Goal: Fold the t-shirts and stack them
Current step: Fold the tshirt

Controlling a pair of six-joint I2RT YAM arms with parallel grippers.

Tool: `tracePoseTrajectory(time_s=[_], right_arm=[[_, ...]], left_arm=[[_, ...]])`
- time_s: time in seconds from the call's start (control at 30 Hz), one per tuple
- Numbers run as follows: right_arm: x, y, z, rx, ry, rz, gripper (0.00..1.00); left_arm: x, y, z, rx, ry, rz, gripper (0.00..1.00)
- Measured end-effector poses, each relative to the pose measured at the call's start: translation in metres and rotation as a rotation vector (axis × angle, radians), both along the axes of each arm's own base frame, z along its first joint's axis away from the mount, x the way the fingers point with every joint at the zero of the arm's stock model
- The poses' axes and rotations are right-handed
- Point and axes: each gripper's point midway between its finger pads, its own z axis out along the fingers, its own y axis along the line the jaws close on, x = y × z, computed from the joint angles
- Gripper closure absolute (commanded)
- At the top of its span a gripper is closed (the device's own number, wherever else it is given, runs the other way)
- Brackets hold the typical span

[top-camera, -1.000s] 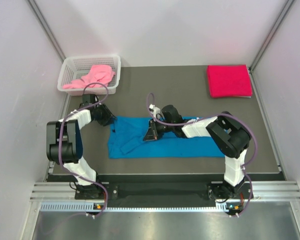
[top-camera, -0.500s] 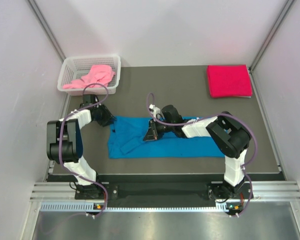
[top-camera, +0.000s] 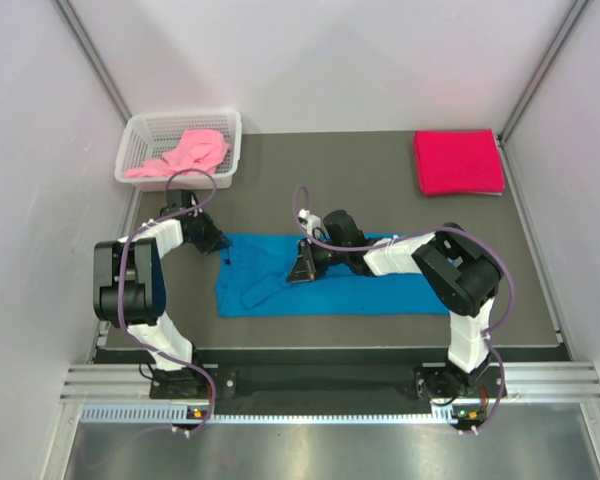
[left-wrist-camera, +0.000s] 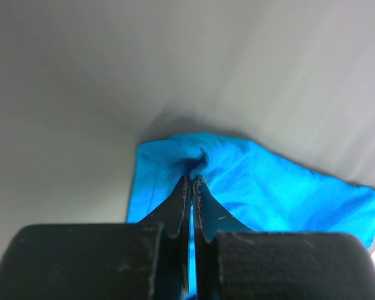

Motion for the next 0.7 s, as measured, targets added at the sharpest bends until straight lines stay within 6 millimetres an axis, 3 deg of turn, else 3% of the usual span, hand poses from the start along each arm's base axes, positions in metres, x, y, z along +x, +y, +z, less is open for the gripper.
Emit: tracePoseTrajectory(time_s=[0.23, 0.57, 0.7], right_arm=[[-0.001, -0.001, -0.001, -0.003, 0.003, 0.0, 1.0], [-0.008, -0.008, -0.012, -0.019, 0.021, 0.0, 1.0], [-0.009, -0.009, -0.013, -0.02, 0.022, 0.0, 1.0]], left_arm=[[-0.015, 0.004, -0.002, 0.061, 0.058, 0.019, 1.0], [-0.017, 0.014, -0.01, 0.117, 0.093, 0.036, 1.0], [-0.011, 0.015, -0.009, 0.126, 0.086, 0.021, 0.79]])
